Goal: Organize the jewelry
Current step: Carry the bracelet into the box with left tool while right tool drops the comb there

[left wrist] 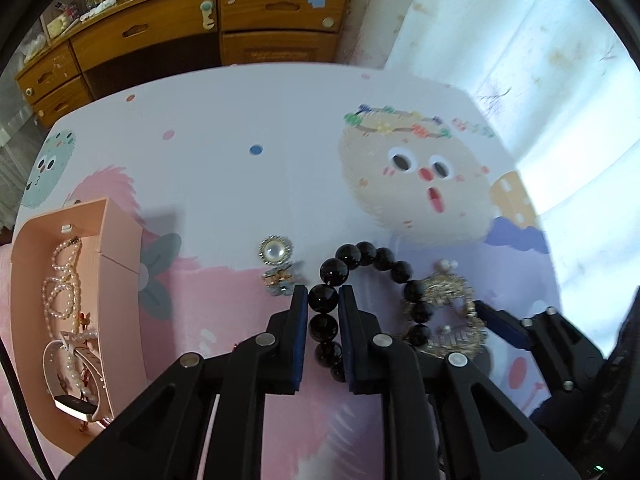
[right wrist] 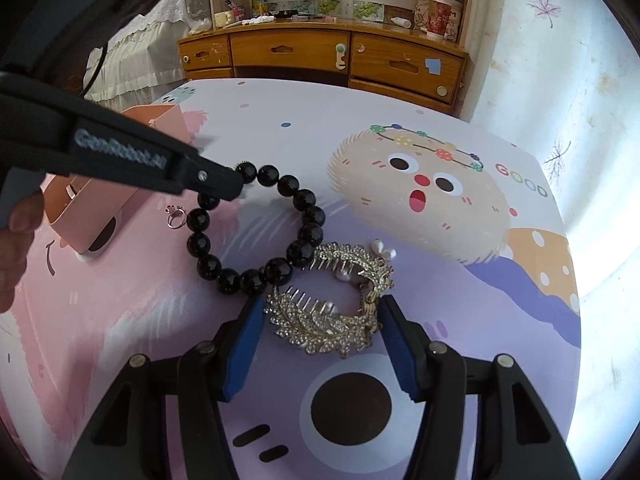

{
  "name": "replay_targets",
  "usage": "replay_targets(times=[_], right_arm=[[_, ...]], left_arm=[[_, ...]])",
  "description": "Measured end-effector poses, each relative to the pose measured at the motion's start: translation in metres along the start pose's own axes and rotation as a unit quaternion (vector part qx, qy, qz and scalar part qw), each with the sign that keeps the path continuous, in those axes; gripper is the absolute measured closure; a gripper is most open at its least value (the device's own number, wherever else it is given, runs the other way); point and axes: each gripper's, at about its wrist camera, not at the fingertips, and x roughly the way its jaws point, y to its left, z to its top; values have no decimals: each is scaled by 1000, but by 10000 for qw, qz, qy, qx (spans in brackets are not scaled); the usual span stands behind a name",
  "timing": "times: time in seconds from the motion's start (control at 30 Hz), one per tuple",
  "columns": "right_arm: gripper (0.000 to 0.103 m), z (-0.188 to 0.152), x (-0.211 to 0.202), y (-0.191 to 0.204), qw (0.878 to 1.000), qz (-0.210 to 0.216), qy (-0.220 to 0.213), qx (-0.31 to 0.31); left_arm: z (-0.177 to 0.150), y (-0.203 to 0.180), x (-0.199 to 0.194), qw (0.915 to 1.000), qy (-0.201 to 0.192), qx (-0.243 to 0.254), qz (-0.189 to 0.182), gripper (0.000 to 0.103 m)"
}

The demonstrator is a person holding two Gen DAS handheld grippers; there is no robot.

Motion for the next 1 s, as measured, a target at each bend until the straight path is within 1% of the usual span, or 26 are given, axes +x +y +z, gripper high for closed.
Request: replay_targets(times=[0.2, 0.43, 0.57, 0.7, 0.9, 1.0], right_arm=[[45, -1, -10, 4, 9999, -108, -57, -80], [45, 4, -23, 20, 9998, -62, -193, -71], [45, 11, -30, 35, 9995, -53, -280, -123], [45, 19, -37, 52, 9992, -37, -380, -131], [45, 34, -46, 74, 9982, 63, -600, 60], [45, 42, -48, 84, 9976, 90, -662, 153]], left_arm=[[0, 2, -37, 9980, -445, -87, -433, 90], [1, 5, -85, 9948, -830, -155, -561, 90], [1, 21, -121, 9909, -1188, -195, -605, 90], [1, 43, -149, 9871, -1437, -247, -655, 90], [-4, 76, -176, 9843, -1582, -405, -667, 90], [-10, 96, -185, 9842, -1623, -420, -577, 90]])
